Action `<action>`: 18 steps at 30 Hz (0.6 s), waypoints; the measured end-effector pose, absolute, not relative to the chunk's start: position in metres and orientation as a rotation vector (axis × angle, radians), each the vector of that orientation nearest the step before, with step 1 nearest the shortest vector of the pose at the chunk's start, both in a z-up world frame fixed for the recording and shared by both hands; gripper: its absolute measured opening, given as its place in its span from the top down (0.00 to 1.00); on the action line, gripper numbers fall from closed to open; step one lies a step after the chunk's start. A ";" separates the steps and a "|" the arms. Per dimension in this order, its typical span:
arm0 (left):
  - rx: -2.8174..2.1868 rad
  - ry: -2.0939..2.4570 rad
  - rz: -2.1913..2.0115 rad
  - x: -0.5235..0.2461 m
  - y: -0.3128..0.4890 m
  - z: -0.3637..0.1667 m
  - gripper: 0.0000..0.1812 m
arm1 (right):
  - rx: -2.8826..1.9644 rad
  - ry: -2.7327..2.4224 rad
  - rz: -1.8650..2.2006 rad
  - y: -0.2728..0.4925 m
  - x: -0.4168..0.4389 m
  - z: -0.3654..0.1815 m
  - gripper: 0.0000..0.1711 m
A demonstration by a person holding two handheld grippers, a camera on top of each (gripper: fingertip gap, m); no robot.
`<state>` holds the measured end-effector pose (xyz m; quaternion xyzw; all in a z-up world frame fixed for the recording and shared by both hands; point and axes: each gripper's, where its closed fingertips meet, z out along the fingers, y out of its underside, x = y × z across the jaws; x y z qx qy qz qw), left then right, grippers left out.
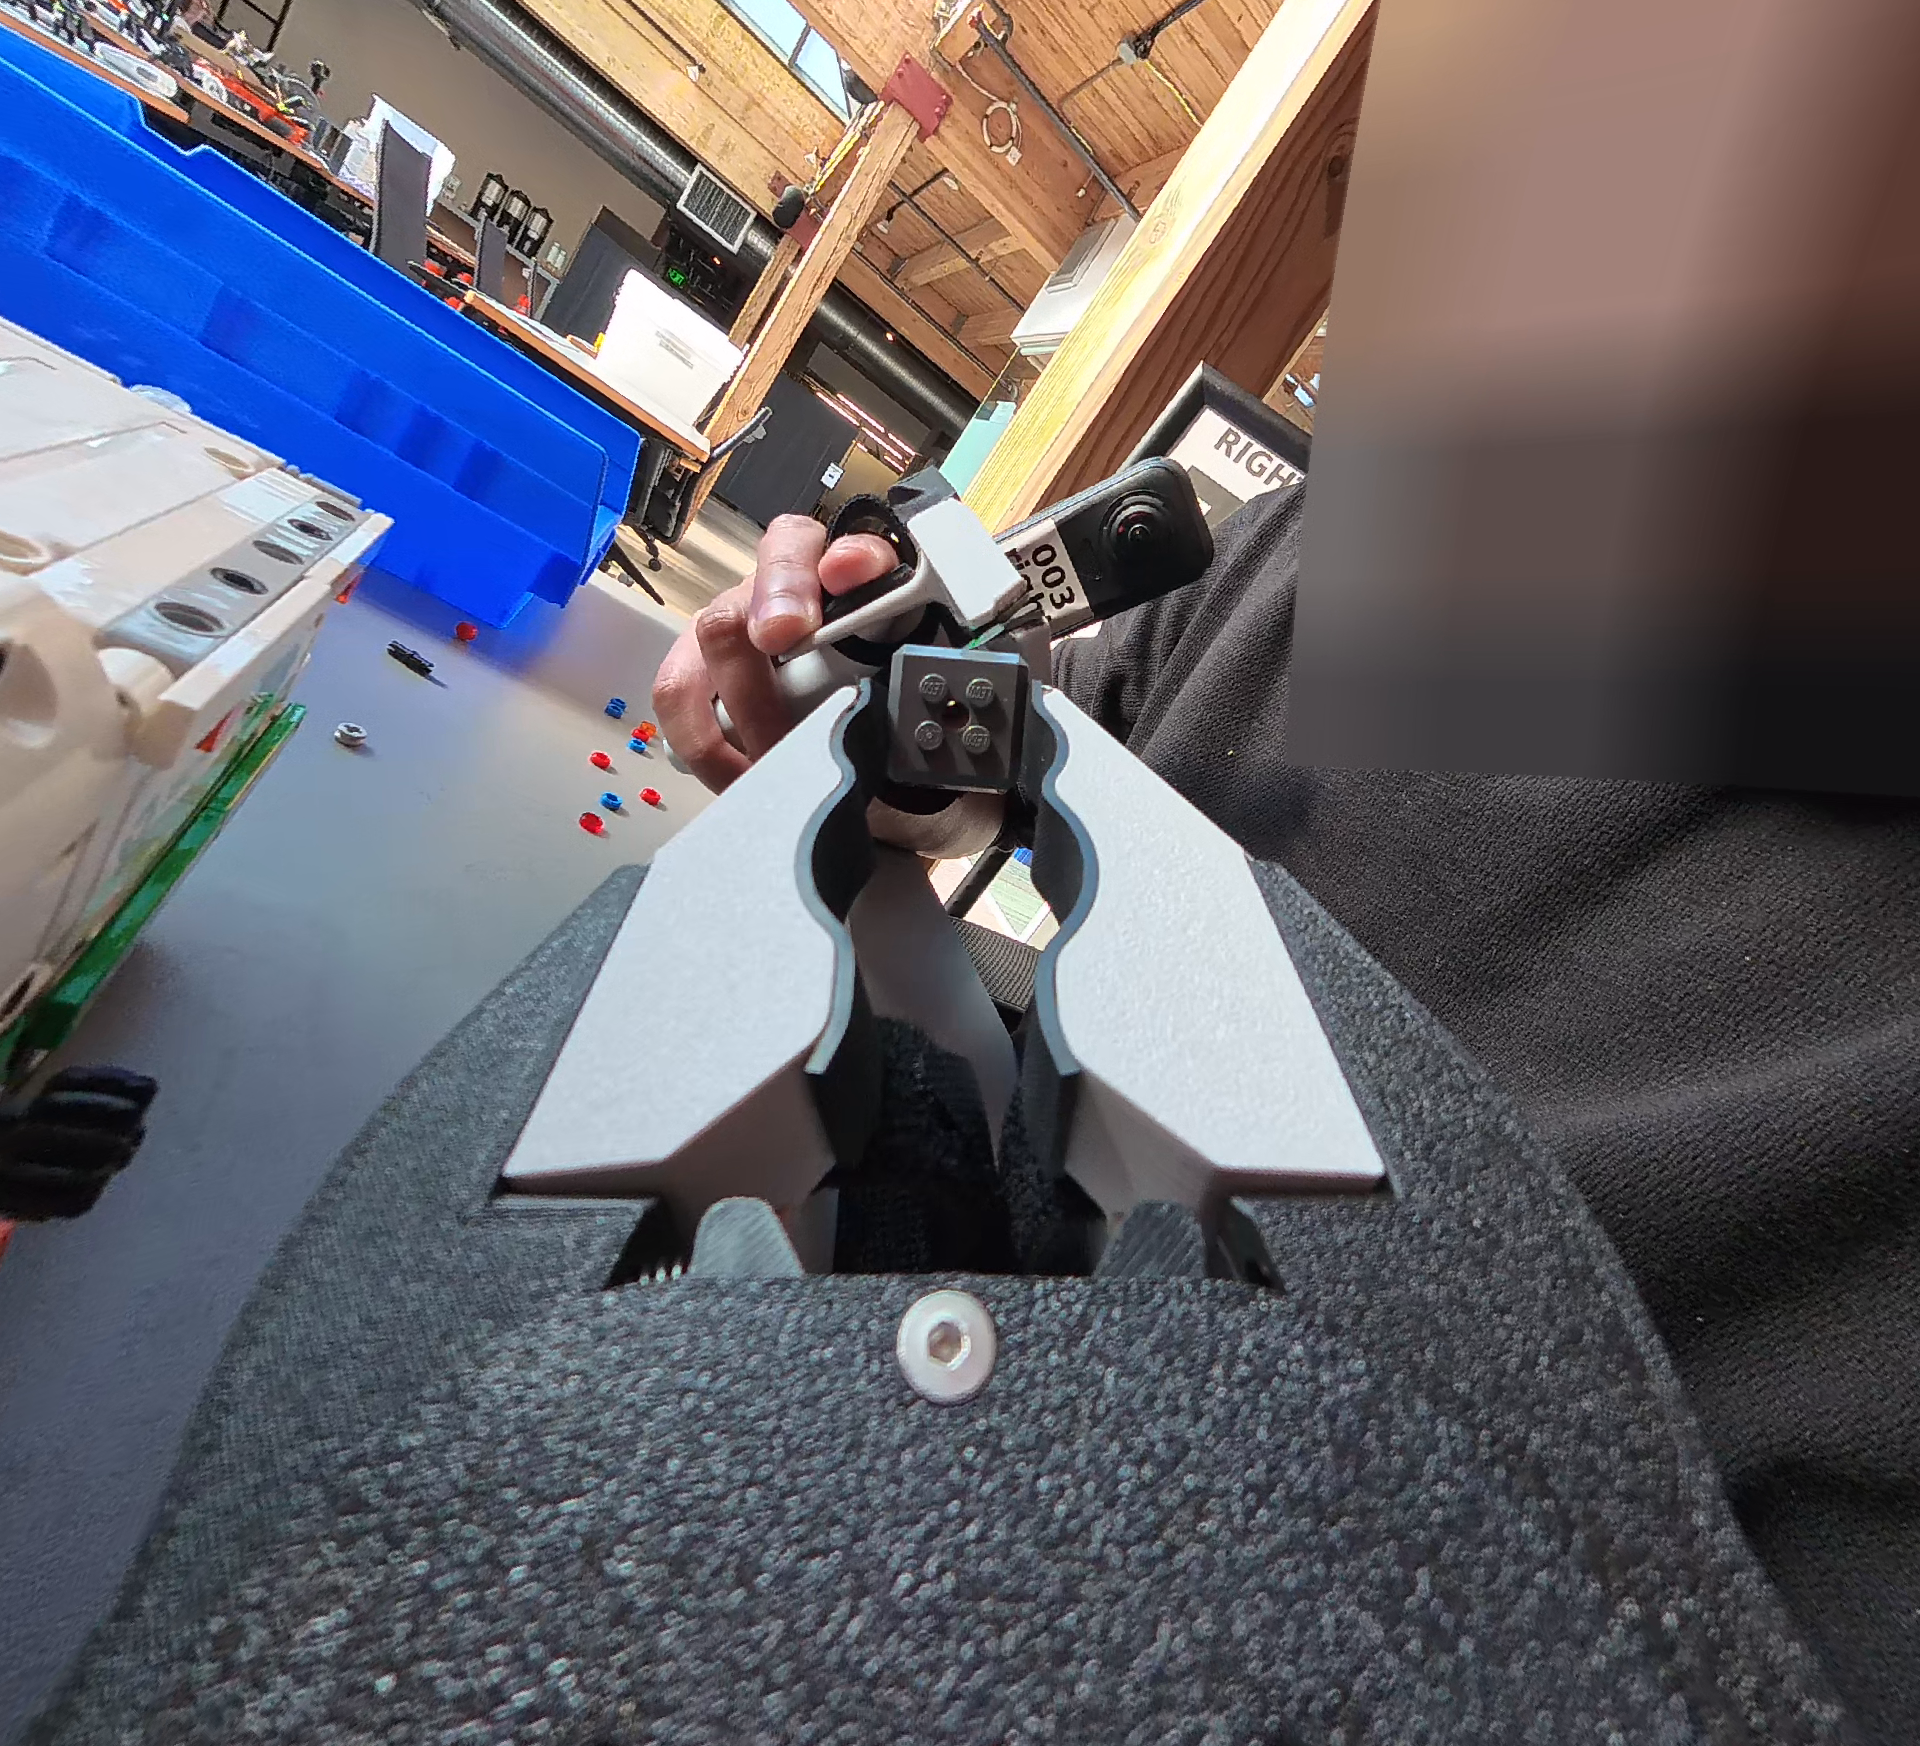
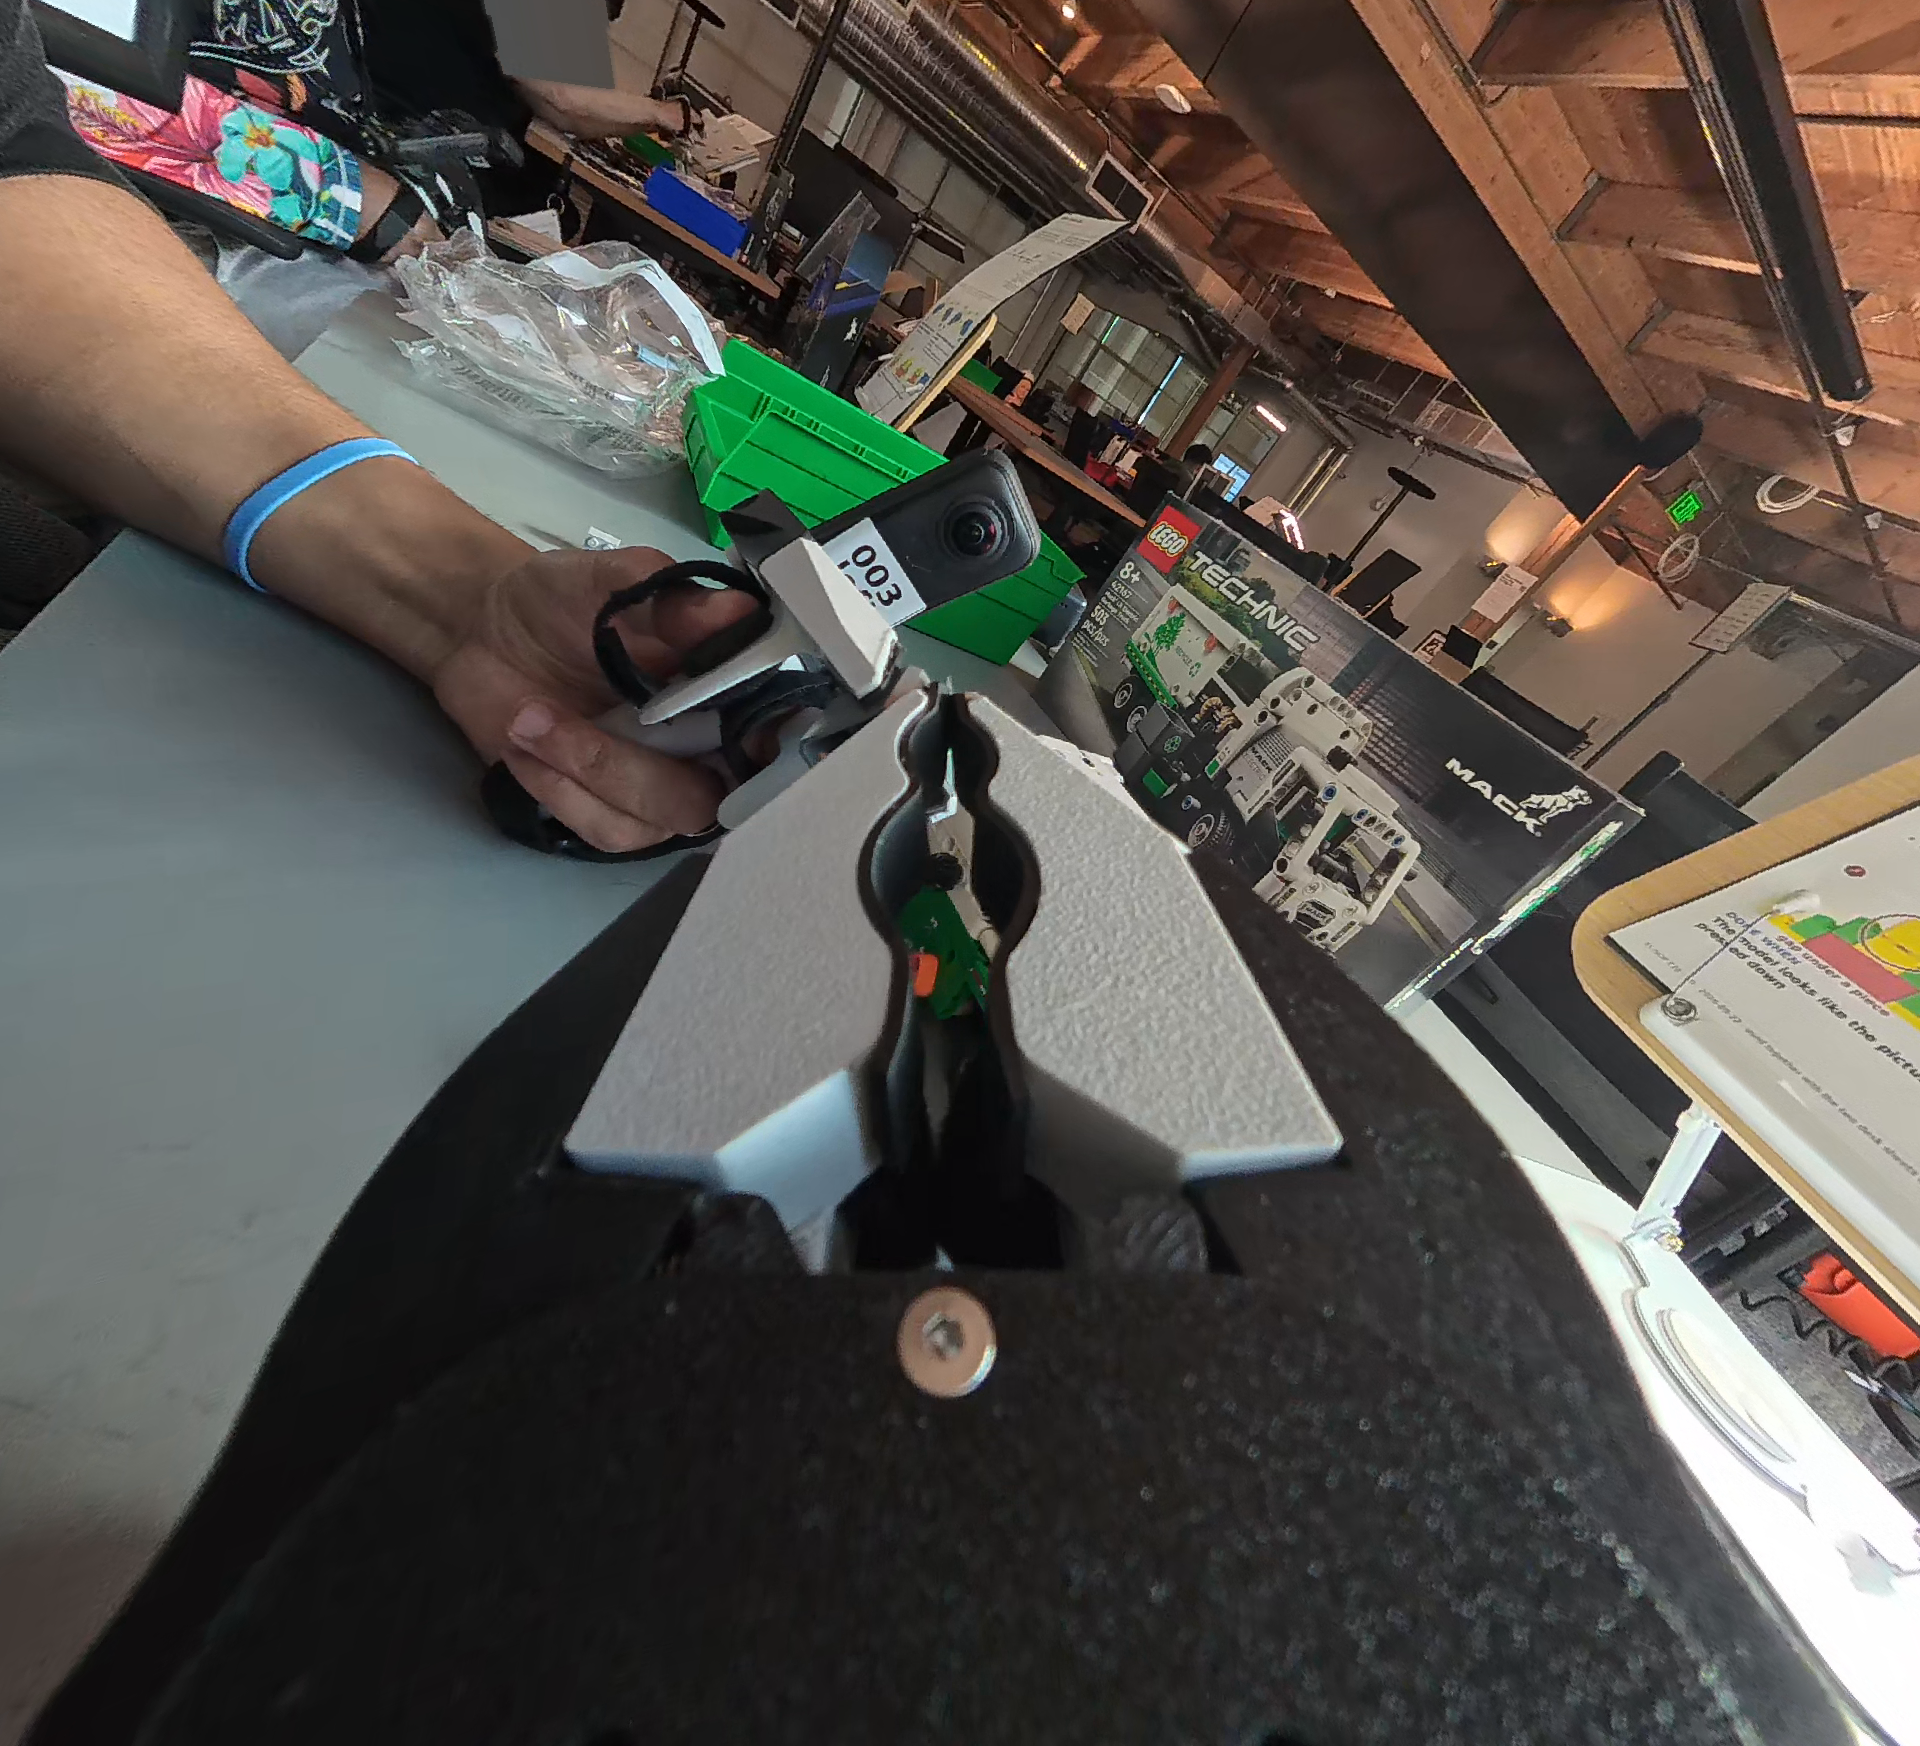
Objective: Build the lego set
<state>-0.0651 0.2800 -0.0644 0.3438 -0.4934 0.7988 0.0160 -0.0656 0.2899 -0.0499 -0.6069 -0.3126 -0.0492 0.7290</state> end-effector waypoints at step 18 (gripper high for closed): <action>1.063 -1.568 2.475 -0.066 0.277 -0.066 0.87 | -1.416 -0.700 0.110 0.286 -0.070 -0.053 1.00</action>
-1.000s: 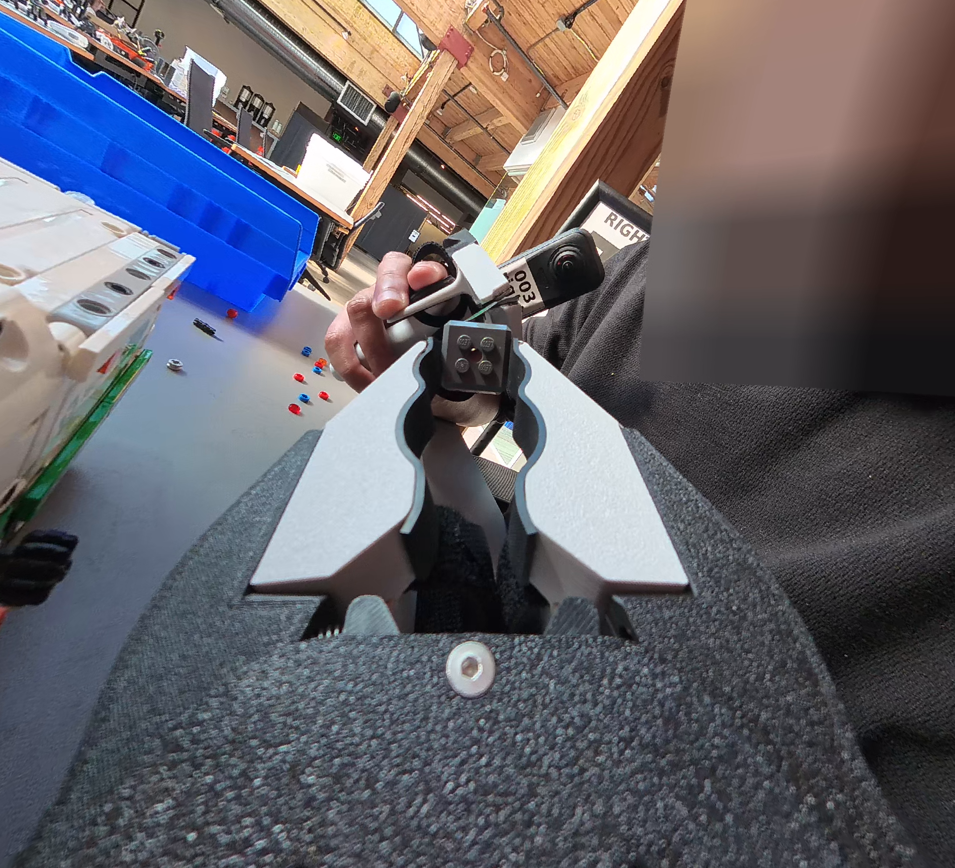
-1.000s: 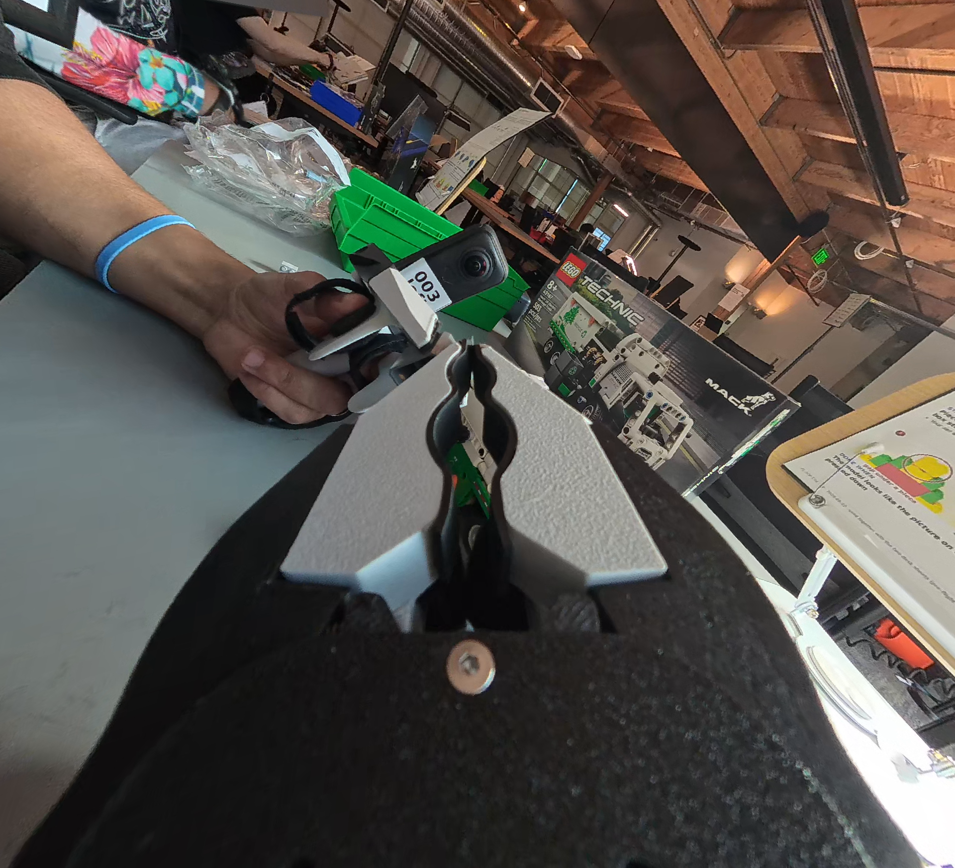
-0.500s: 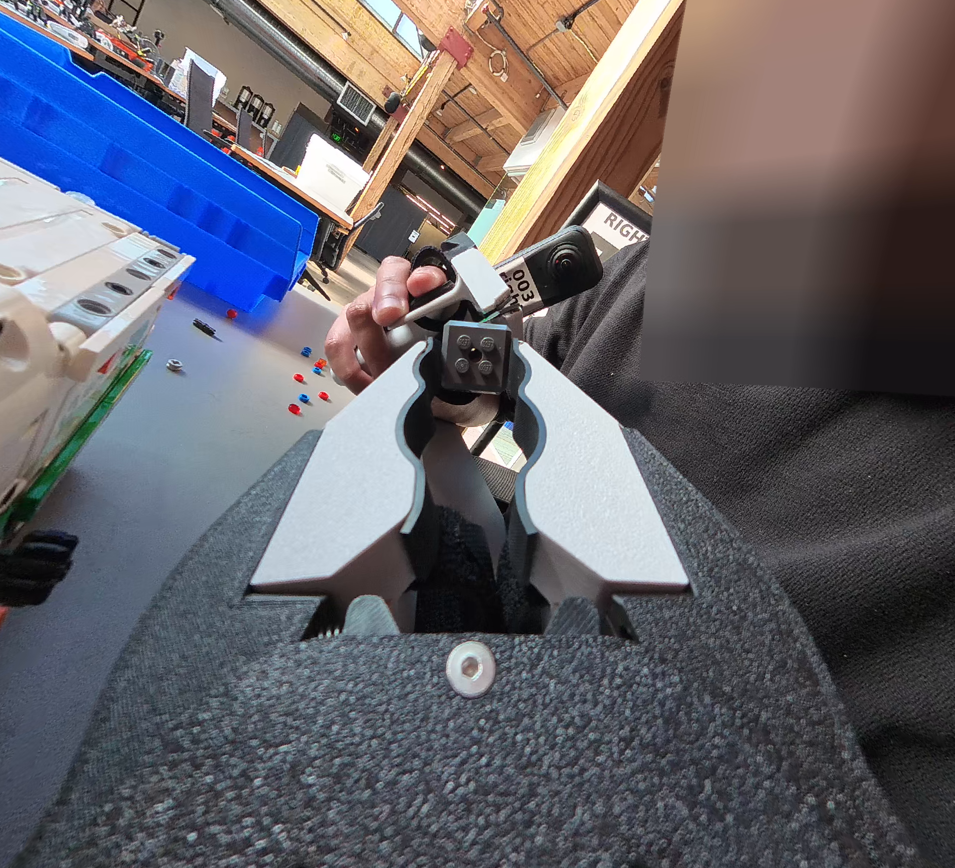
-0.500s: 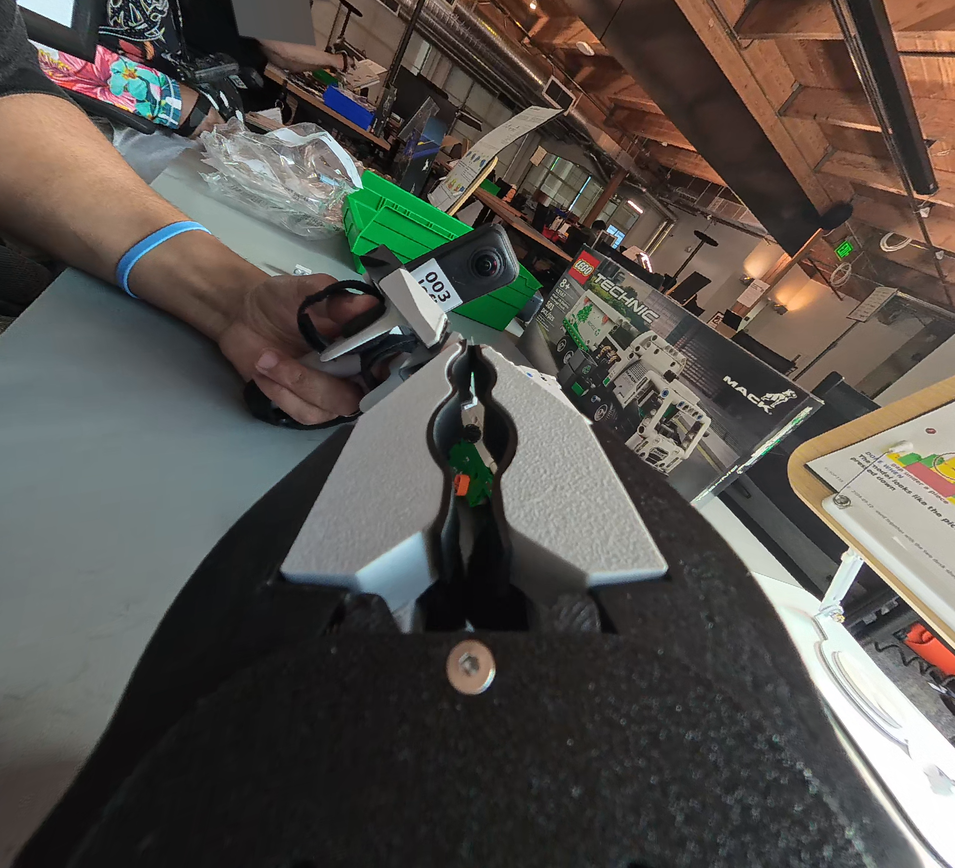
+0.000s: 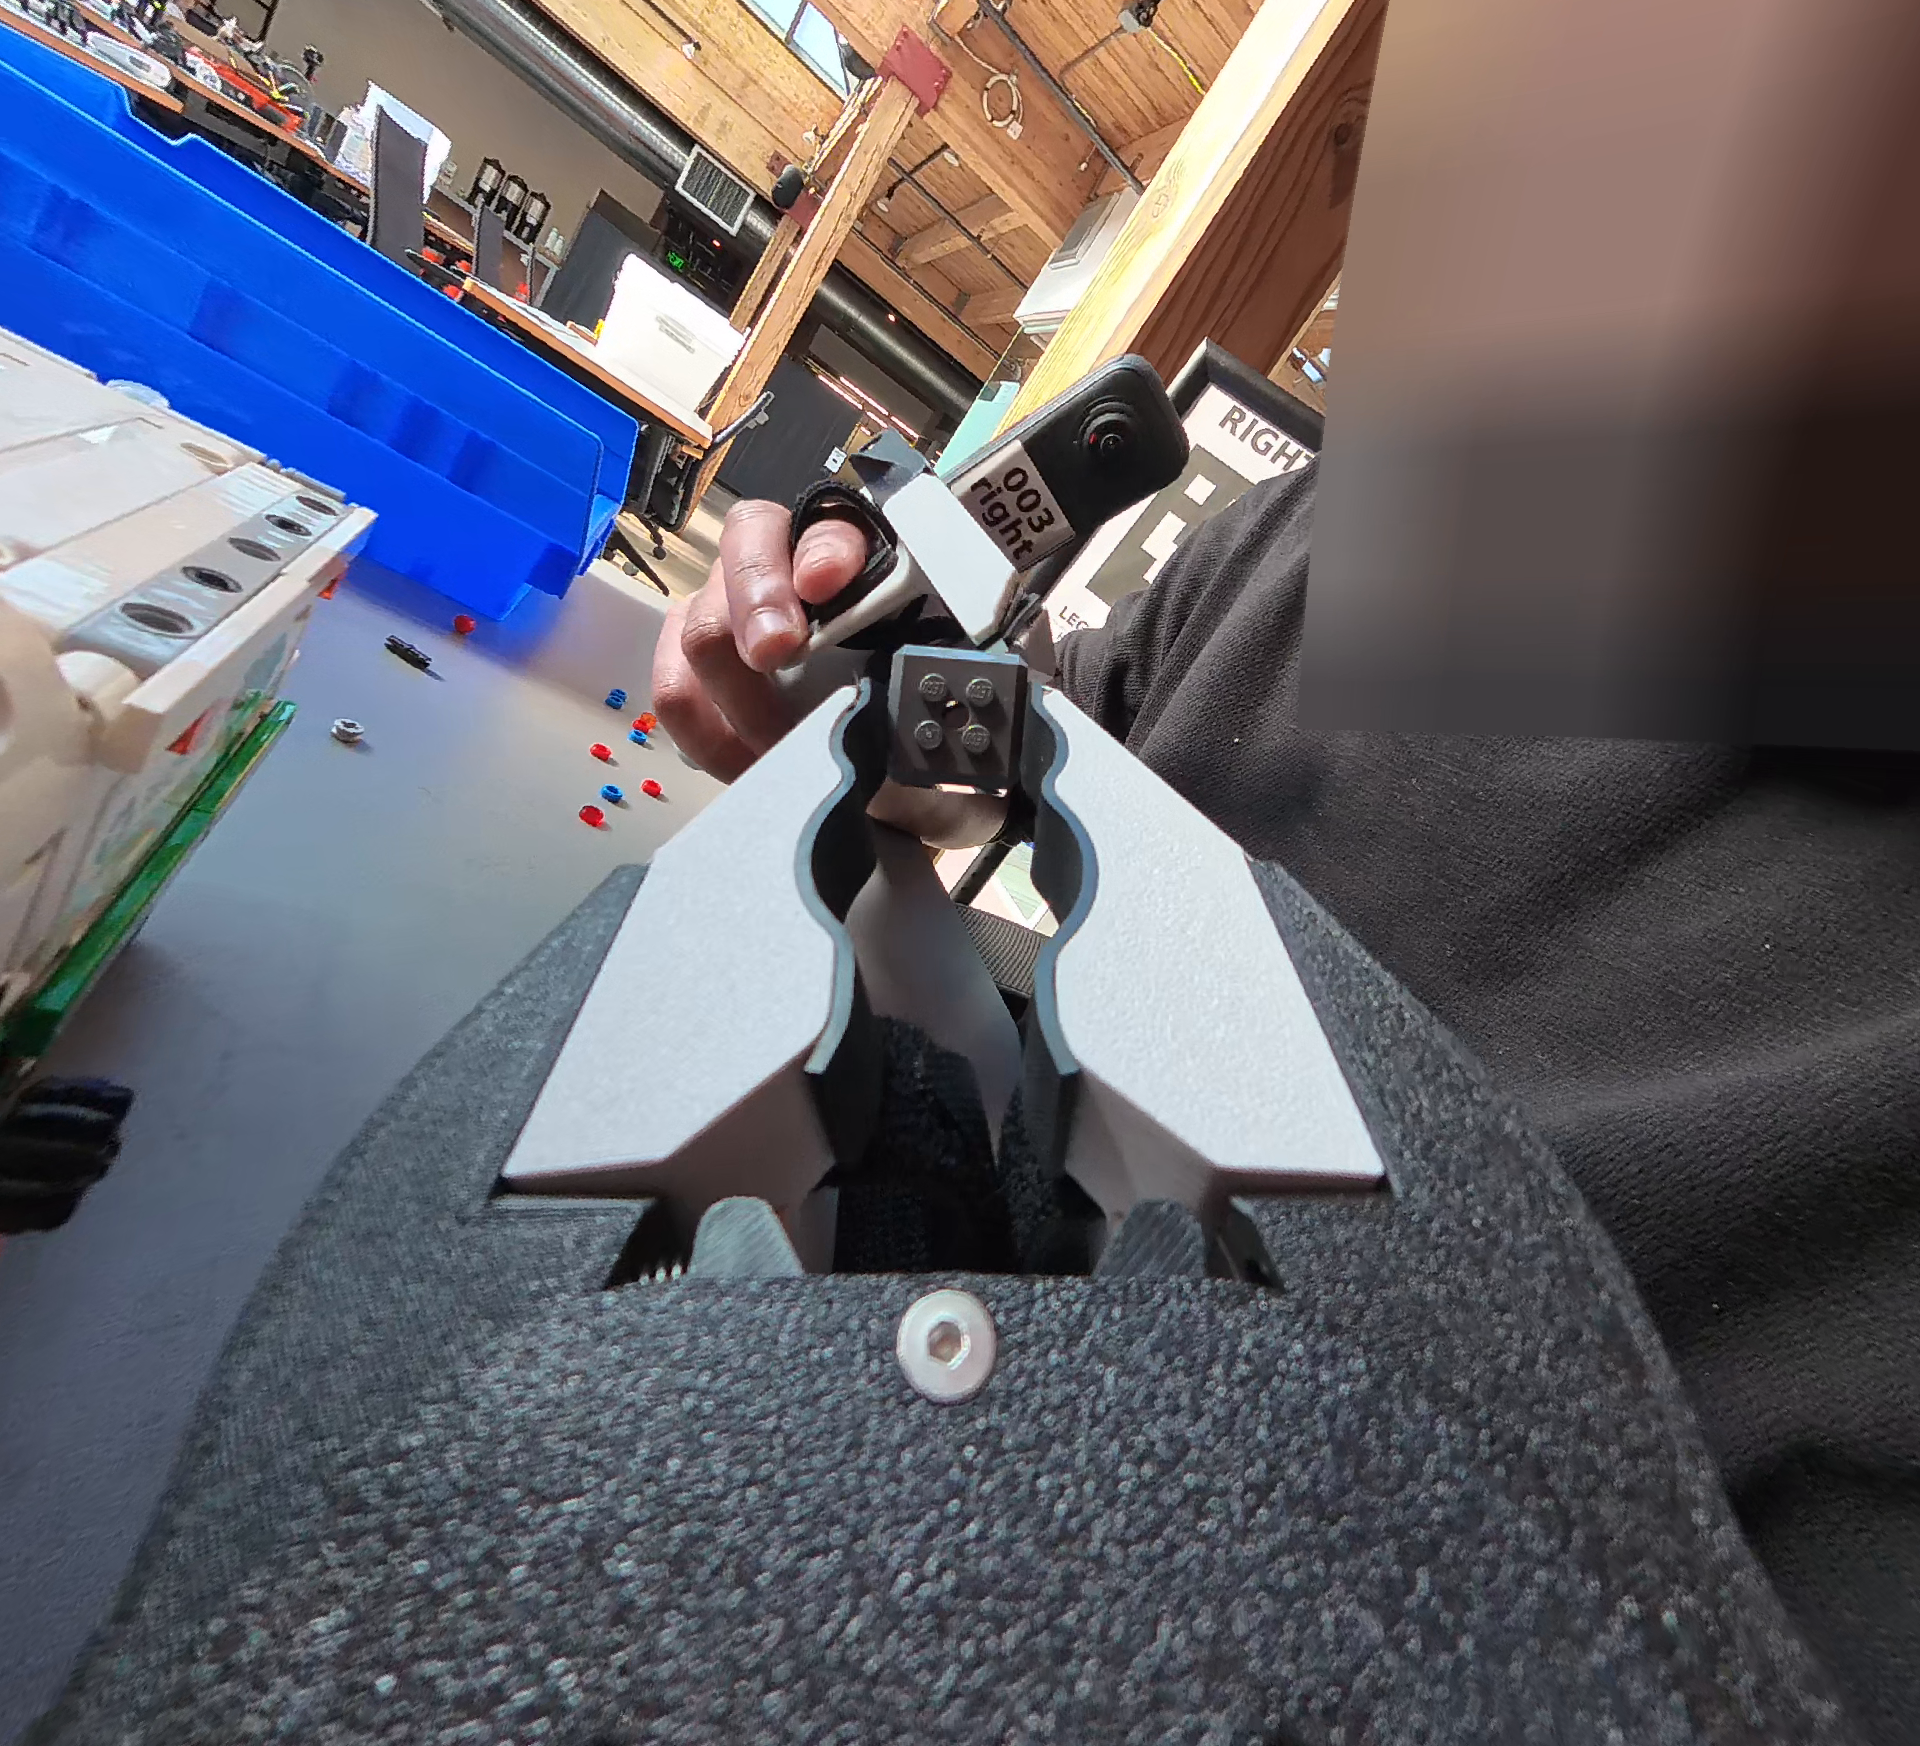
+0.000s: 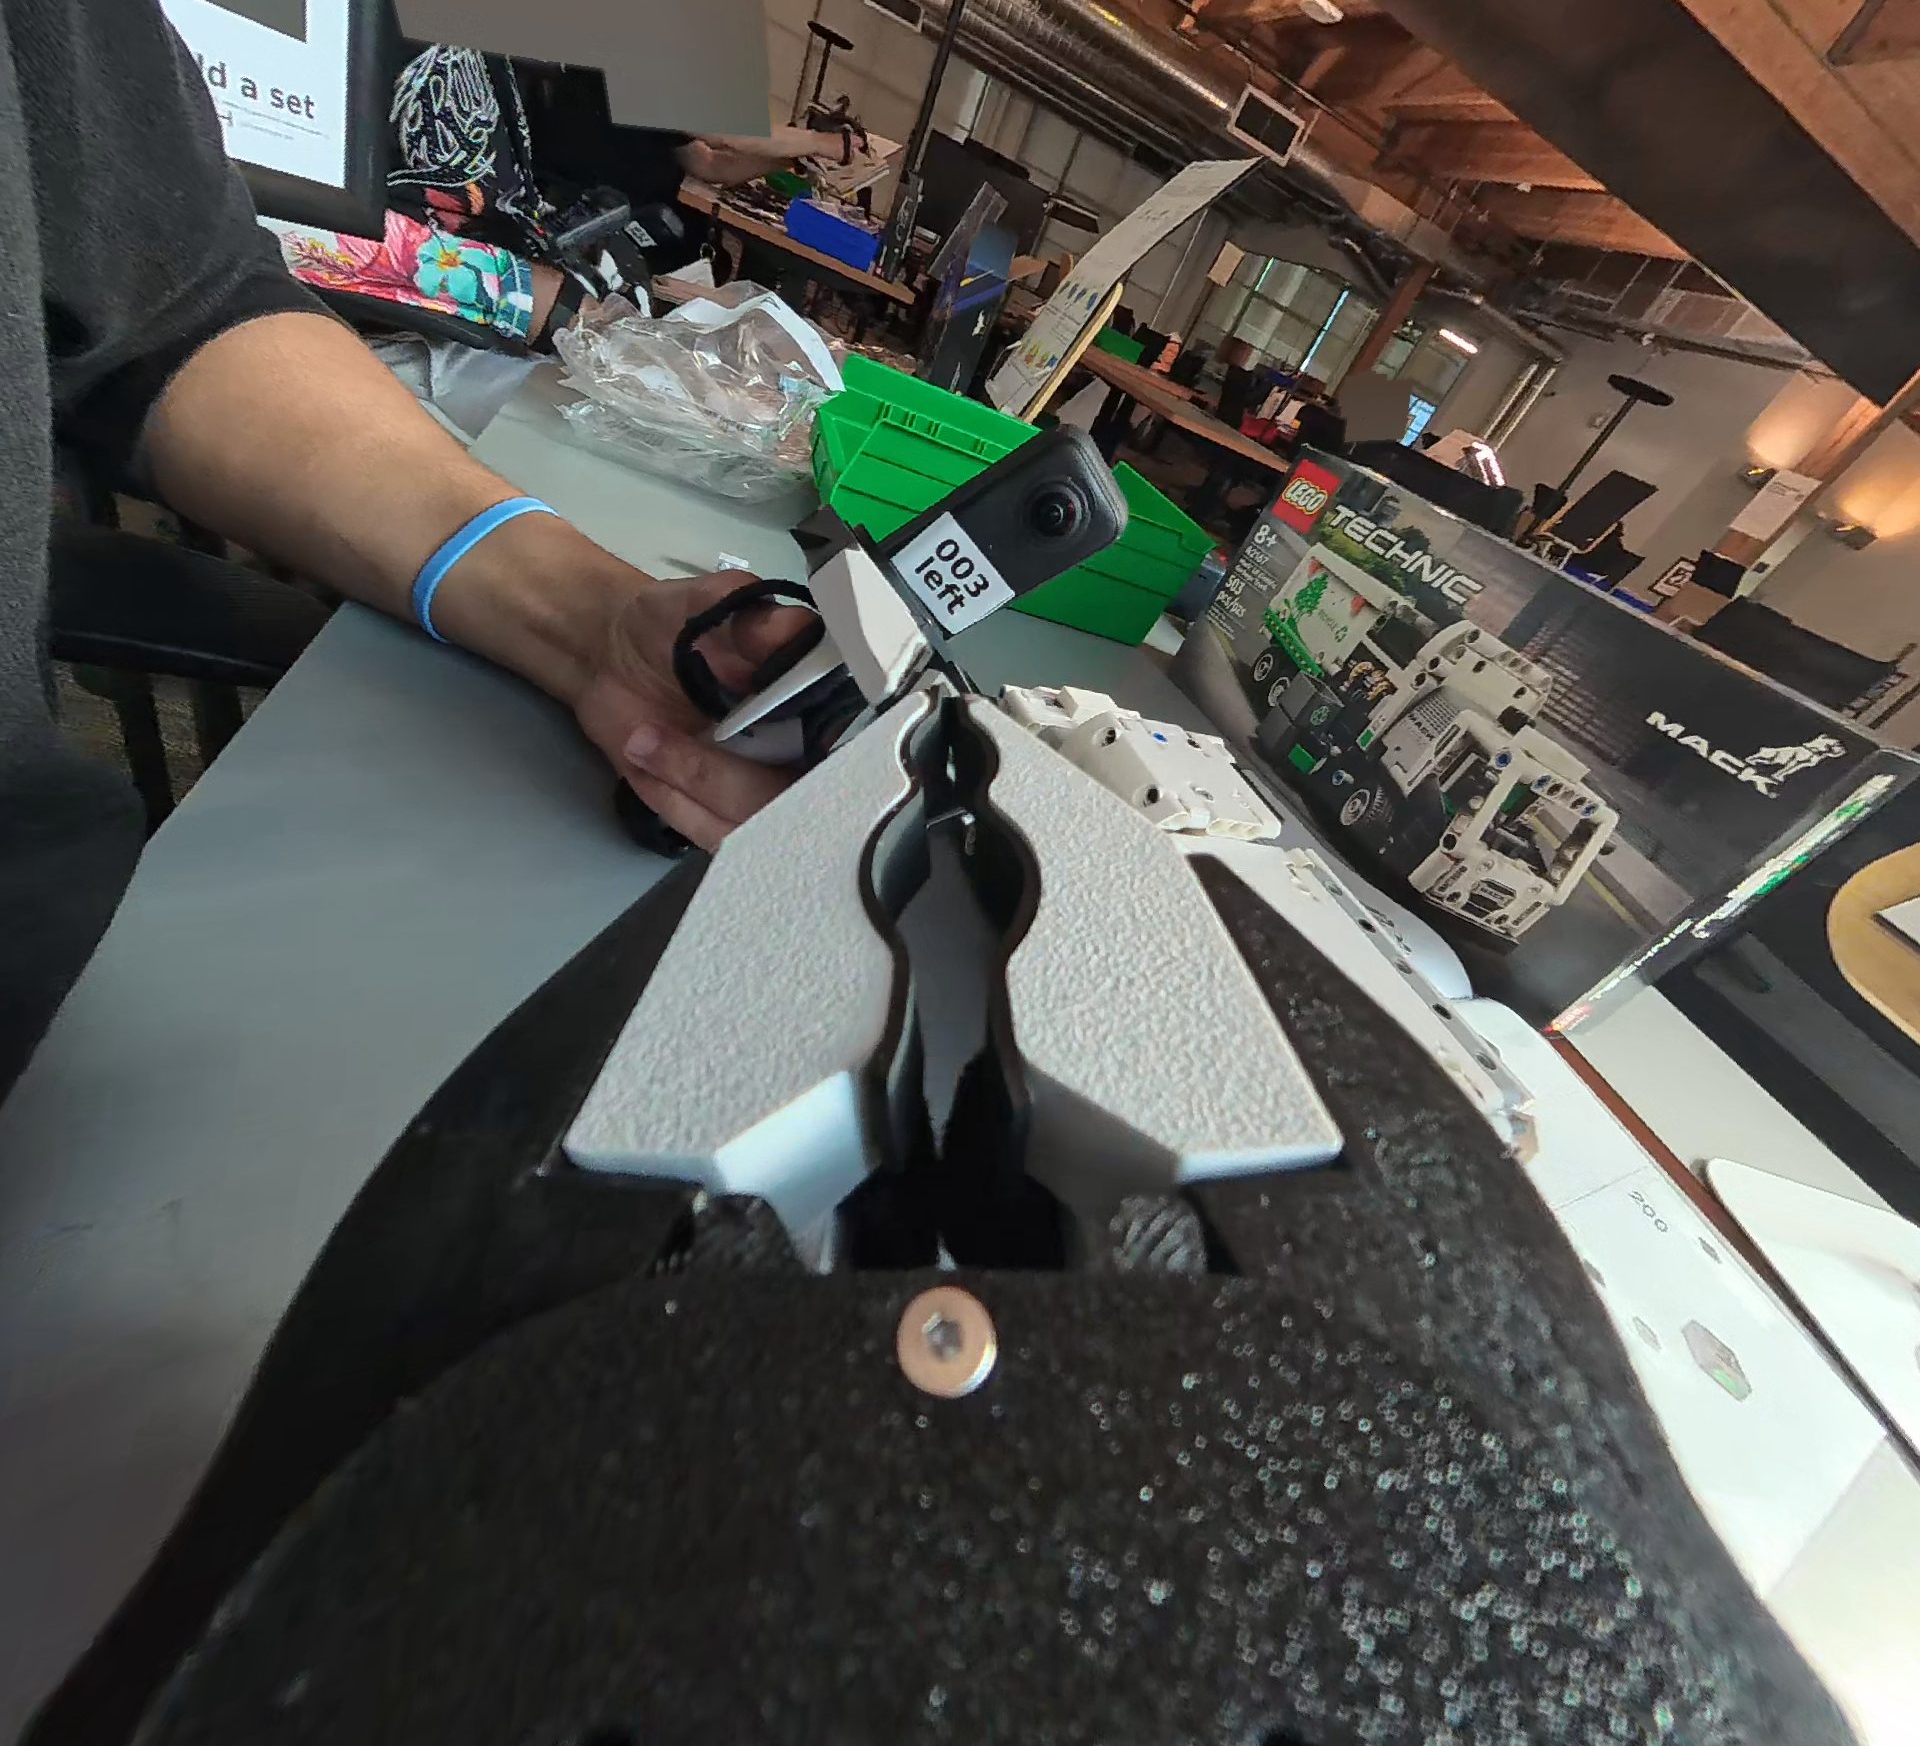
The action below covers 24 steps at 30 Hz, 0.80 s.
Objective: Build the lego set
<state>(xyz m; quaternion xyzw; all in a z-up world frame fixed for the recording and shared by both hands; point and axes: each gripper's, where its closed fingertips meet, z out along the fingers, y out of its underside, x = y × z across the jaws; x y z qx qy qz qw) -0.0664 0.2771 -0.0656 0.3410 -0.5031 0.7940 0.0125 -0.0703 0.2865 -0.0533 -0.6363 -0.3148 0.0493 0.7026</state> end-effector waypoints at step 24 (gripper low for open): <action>0.917 -1.670 2.301 -0.081 0.253 -0.074 0.87 | -1.532 -0.874 0.396 0.262 -0.087 -0.064 1.00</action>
